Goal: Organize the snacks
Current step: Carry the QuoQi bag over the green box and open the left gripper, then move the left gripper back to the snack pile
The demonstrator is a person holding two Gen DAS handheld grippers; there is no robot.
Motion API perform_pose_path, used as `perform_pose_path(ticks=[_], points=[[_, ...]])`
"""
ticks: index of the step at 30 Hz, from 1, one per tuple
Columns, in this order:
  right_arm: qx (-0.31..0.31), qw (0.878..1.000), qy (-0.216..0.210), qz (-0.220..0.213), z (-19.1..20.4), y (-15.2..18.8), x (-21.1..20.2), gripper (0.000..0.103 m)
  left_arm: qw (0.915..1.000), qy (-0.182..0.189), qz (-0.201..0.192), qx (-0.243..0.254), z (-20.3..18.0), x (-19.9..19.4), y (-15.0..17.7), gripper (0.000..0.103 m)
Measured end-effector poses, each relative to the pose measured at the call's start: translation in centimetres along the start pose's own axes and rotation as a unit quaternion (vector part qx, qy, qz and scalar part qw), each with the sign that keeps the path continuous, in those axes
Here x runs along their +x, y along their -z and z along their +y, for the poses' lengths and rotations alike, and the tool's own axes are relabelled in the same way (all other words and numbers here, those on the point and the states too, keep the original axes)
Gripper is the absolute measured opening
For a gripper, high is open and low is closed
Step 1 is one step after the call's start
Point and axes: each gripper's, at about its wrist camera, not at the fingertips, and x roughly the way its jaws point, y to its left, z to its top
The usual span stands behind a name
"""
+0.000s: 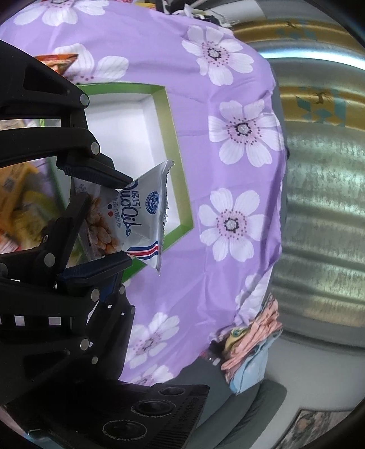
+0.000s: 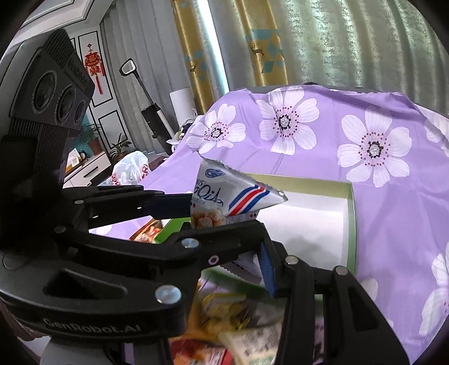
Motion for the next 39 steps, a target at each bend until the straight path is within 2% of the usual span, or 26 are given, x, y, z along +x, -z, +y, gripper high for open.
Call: perform_pose_path(ticks=[7, 11, 14, 15, 16, 17, 20, 23, 26, 28, 29, 35, 39], points=[[0.014, 1.0, -0.003, 0.021, -1.5, -0.8, 3.1, 0.046, 0.9997, -0.009, 0.017, -0.017, 1.5, 2.7, -0.5, 0.049], [0.022, 0.999, 0.001, 0.035, -2.0, -0.7, 4.1, 0.05, 0.9991, -0.014, 0.032, -0.025, 1.9, 3.7, -0.3, 0.049], [0.018, 0.999, 0.026, 0.041, -2.0, -0.6, 4.4, 0.061, 0.9985, -0.034, 0.034, -0.028, 2.0, 3.8, 0.0, 0.061], [0.018, 0.999, 0.03, 0.04, -2.1, -0.5, 4.3, 0.066, 0.9984, -0.037, 0.032, -0.029, 2.1, 3.6, 0.1, 0.071], [0.018, 0.999, 0.033, 0.039, -2.2, -0.3, 4.0, 0.068, 0.9982, -0.042, 0.029, -0.03, 2.1, 3.3, 0.2, 0.08], [0.019, 0.998, 0.038, 0.038, -2.2, -0.2, 3.7, 0.067, 0.9981, -0.047, 0.025, -0.03, 2.1, 3.0, 0.2, 0.08], [0.023, 0.998, 0.049, 0.041, -2.3, 0.2, 2.9, 0.067, 0.9976, -0.063, 0.013, -0.026, 2.0, 1.7, 0.5, 0.08], [0.021, 0.997, 0.063, 0.04, -2.0, 0.6, 1.8, 0.077, 0.9968, -0.077, 0.002, -0.022, 1.9, 0.5, 0.6, 0.081], [0.017, 0.996, 0.078, 0.032, -1.2, 1.0, 0.1, 0.08, 0.9959, -0.088, -0.009, -0.019, 1.7, -0.9, 1.0, 0.081], [0.018, 0.995, 0.088, 0.031, -0.6, 1.5, -0.9, 0.086, 0.9954, -0.093, -0.013, -0.015, 1.5, -1.8, 1.4, 0.081], [0.017, 0.995, 0.093, 0.03, -0.1, 1.8, -1.5, 0.089, 0.9954, -0.093, -0.015, -0.015, 1.4, -2.2, 1.6, 0.081], [0.016, 0.995, 0.096, 0.029, 1.7, 3.4, -4.0, 0.089, 0.9967, -0.074, -0.018, -0.029, 1.2, -4.7, 3.1, 0.081], [0.022, 0.995, 0.099, 0.021, 2.4, 4.3, -5.7, 0.089, 0.9968, -0.053, -0.044, -0.042, 0.9, -6.7, 4.0, 0.081]])
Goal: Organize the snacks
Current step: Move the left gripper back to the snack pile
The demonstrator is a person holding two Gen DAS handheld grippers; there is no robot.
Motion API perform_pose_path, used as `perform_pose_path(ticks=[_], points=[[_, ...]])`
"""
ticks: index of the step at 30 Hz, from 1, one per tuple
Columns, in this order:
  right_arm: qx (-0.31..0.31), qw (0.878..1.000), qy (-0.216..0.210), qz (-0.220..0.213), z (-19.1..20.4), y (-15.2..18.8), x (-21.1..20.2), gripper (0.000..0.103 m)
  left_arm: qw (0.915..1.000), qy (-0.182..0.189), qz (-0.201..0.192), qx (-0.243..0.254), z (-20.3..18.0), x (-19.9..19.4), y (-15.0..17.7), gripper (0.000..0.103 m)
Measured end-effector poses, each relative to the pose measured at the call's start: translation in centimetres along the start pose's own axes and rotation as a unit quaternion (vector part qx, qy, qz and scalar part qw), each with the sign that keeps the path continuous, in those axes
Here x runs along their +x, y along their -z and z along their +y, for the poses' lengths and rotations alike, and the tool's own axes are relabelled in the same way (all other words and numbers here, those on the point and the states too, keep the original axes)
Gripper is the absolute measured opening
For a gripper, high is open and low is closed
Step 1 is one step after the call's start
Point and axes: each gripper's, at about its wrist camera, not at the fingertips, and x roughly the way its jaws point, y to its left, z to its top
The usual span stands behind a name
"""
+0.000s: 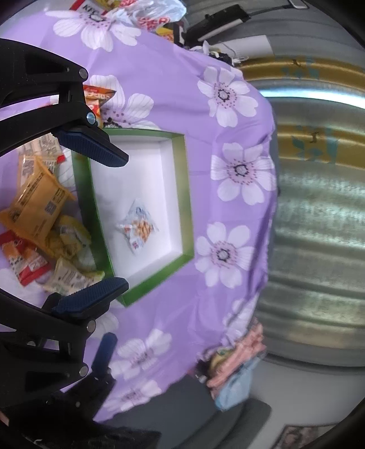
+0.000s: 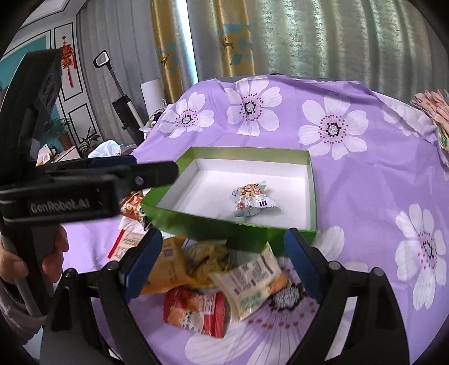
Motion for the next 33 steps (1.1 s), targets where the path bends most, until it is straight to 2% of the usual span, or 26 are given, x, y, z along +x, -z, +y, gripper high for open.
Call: perform_pose_path(ticks=[3, 6, 7, 9, 13, 16, 19, 22, 26, 33], points=[[0.004, 1.0, 0.001, -0.01, 0.2, 0.5, -1.4, 0.089, 0.9984, 0.052, 0.01, -0.018, 0.6, -1.0, 0.3, 0.081], [0.006, 1.0, -0.002, -0.018, 0.2, 1.2, -2.6, 0.09, 0.9869, 0.147, 0.058, -0.031, 1.3, -0.9, 1.4, 0.089], [0.005, 1.0, -0.003, -0.019, 0.2, 1.5, -3.0, 0.09, 0.9846, 0.157, 0.068, -0.037, 1.6, -0.9, 1.9, 0.092], [0.006, 1.0, -0.004, -0.015, 0.1, 2.1, -3.3, 0.09, 0.9847, 0.148, 0.081, -0.043, 2.1, -0.8, 3.2, 0.092], [0.009, 1.0, -0.007, 0.004, -0.1, 3.8, -3.5, 0.09, 0.977, 0.147, 0.11, -0.109, 4.0, -0.4, 5.8, 0.092], [0.014, 1.0, -0.016, 0.023, -0.3, 5.2, -3.2, 0.09, 0.9781, 0.126, 0.116, -0.117, 4.5, -0.4, 8.0, 0.092], [0.014, 0.999, -0.025, 0.043, -0.3, 6.4, -2.6, 0.09, 0.9696, 0.137, 0.144, -0.142, 4.7, 0.4, 10.2, 0.092], [0.016, 0.997, -0.035, 0.064, 0.1, 7.5, -1.6, 0.09, 0.9713, 0.124, 0.153, -0.134, 4.0, 0.7, 11.1, 0.092], [0.024, 0.994, -0.06, 0.086, 0.5, 9.1, -0.2, 0.087, 0.9691, 0.143, 0.158, -0.125, 2.8, 1.4, 11.9, 0.092], [0.03, 0.991, -0.069, 0.112, 0.7, 10.7, 1.8, 0.08, 0.9662, 0.154, 0.169, -0.119, 1.8, 3.2, 13.2, 0.092]])
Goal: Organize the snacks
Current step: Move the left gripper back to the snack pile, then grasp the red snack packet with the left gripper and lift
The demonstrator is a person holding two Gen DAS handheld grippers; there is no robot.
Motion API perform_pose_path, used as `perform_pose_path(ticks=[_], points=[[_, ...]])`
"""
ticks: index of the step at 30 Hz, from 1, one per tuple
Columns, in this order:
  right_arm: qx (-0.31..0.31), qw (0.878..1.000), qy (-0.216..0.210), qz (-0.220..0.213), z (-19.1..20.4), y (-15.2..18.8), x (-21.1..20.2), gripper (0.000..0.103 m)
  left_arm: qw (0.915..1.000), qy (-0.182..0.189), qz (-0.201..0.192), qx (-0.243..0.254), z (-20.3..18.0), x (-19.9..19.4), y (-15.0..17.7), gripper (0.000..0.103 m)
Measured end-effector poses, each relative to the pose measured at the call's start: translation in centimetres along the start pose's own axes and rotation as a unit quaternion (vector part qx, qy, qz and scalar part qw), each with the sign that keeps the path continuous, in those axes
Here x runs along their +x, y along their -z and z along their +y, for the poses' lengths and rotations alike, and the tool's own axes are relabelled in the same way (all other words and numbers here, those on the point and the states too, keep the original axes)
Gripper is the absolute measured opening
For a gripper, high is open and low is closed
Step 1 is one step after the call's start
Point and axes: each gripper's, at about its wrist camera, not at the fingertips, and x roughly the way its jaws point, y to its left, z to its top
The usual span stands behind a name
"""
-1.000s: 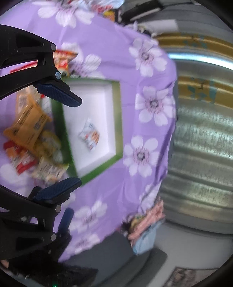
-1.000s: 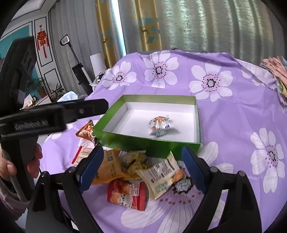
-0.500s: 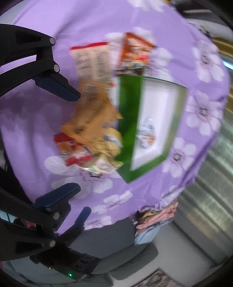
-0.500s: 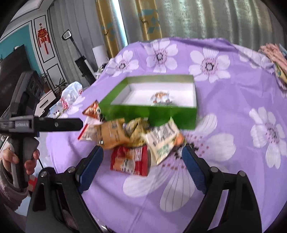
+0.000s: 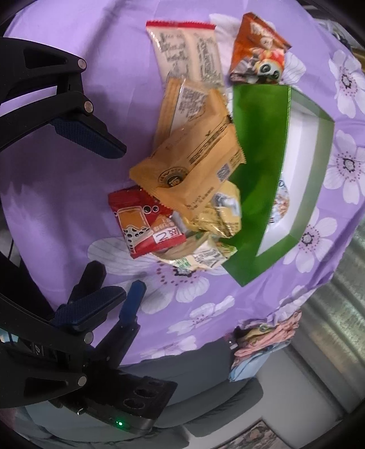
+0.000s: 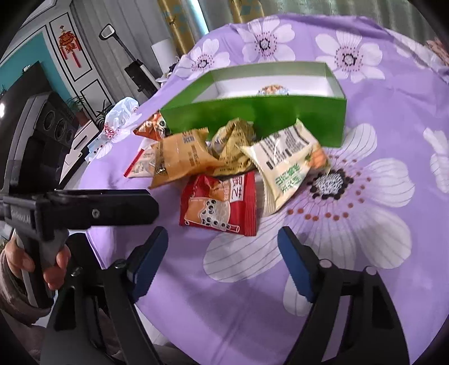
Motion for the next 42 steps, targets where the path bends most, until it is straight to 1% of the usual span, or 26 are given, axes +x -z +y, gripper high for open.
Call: perform_pose_path(ticks=[4, 8, 14, 18, 19, 20, 21, 22, 23, 25, 27, 36, 42], points=[[0.007, 1.0, -0.005, 0.009, -0.3, 0.2, 1.0, 0.076, 1.0, -0.002, 0.002, 0.001, -0.3, 1.0, -0.3, 0.092], [0.009, 1.0, -0.012, 0.015, -0.6, 0.1, 2.0, 0.069, 1.0, -0.005, 0.005, -0.004, -0.1, 1.8, -0.7, 0.092], [0.008, 1.0, -0.015, 0.014, -0.8, -0.7, 3.1, 0.063, 0.9999, -0.008, 0.002, -0.009, -0.1, 2.7, -1.2, 0.092], [0.001, 1.0, -0.017, 0.017, -0.7, -1.0, 3.5, 0.049, 0.9998, -0.019, 0.001, -0.009, -0.1, 3.1, -1.2, 0.083], [0.0, 1.0, -0.017, 0.018, -0.7, -1.0, 3.5, 0.048, 0.9997, -0.026, 0.001, -0.003, -0.1, 3.2, -1.2, 0.077], [-0.001, 1.0, -0.018, 0.017, -0.7, -1.1, 3.6, 0.044, 0.9995, -0.031, 0.001, 0.001, -0.3, 3.2, -1.2, 0.072], [-0.001, 1.0, -0.018, 0.017, -0.7, -1.1, 3.6, 0.041, 0.9994, -0.034, 0.001, 0.003, -0.3, 3.2, -1.2, 0.068], [-0.001, 1.0, -0.019, 0.017, -0.7, -1.1, 3.6, 0.041, 0.9994, -0.035, 0.002, 0.003, -0.2, 3.2, -1.2, 0.064], [-0.004, 1.0, -0.014, 0.019, -0.6, -1.0, 3.6, 0.039, 0.9993, -0.036, 0.001, 0.004, -0.1, 3.2, -1.1, 0.063], [-0.011, 1.0, -0.011, 0.017, -0.5, -1.0, 3.6, 0.038, 0.9994, -0.035, 0.0, 0.001, 0.1, 3.0, -1.1, 0.057], [-0.01, 1.0, -0.015, 0.017, -0.5, -0.8, 3.4, 0.036, 0.9995, -0.033, -0.001, 0.001, 0.2, 2.7, -0.9, 0.055], [-0.015, 1.0, -0.014, 0.014, 0.8, 0.7, 1.6, 0.035, 0.9997, -0.023, 0.003, 0.008, -0.9, 1.1, 0.7, 0.055], [-0.023, 1.0, -0.004, -0.004, 1.7, 1.0, -0.9, 0.035, 0.9993, -0.014, -0.014, 0.031, -3.1, -0.6, 0.9, 0.055]])
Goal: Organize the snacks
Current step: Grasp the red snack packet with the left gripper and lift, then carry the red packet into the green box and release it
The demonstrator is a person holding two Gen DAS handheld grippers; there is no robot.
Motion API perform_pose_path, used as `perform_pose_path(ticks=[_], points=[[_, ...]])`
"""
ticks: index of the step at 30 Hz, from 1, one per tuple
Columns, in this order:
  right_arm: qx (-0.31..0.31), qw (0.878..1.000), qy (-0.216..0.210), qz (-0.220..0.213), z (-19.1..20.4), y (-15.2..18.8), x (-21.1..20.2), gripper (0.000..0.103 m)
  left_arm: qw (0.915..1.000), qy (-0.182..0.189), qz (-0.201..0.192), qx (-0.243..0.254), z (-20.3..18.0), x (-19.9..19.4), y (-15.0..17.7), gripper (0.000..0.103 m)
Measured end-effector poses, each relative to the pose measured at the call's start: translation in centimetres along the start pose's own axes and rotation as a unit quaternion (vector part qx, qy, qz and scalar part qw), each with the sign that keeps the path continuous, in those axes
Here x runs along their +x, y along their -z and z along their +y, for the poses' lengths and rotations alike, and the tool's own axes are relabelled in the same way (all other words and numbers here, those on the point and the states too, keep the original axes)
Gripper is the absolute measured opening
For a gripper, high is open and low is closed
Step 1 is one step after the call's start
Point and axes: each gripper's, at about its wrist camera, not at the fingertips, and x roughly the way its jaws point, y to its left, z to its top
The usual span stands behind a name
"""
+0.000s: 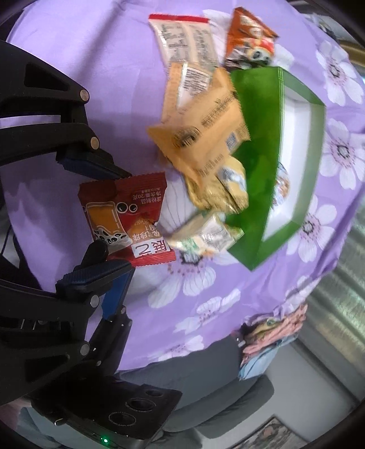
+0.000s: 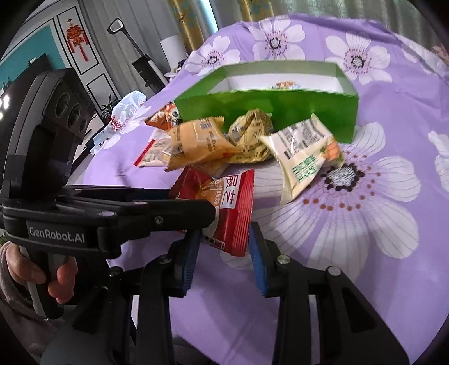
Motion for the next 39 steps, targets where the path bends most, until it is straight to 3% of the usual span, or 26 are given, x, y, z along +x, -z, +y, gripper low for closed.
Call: perform_pose_path(ticks=[8, 20, 29, 39], points=[[-0.013, 0.999, 0.016, -0.049, 0.1, -2.4, -2.8, 0.035, 0.9988, 0.006, -0.04, 0.028, -1.5, -1.9, -3.2, 0.055], [-0.059, 0.992, 0.024, -0.105, -0.2, -11.2, -1.5, 0.035, 0.993, -0.026, -0.106, 0.046, 0.2, -3.4, -11.5, 0.055], [-0.064, 0.992, 0.018, -0.105, -2.1, -16.4, 2.4, 0.035, 0.994, -0.038, -0.099, 0.029, 3.1, -0.9, -16.3, 0.055], [-0.046, 0.996, 0.017, -0.081, -3.8, -17.7, 5.9, 0.037, 0.996, -0.047, -0.074, 0.013, 4.9, 1.9, -17.7, 0.055]])
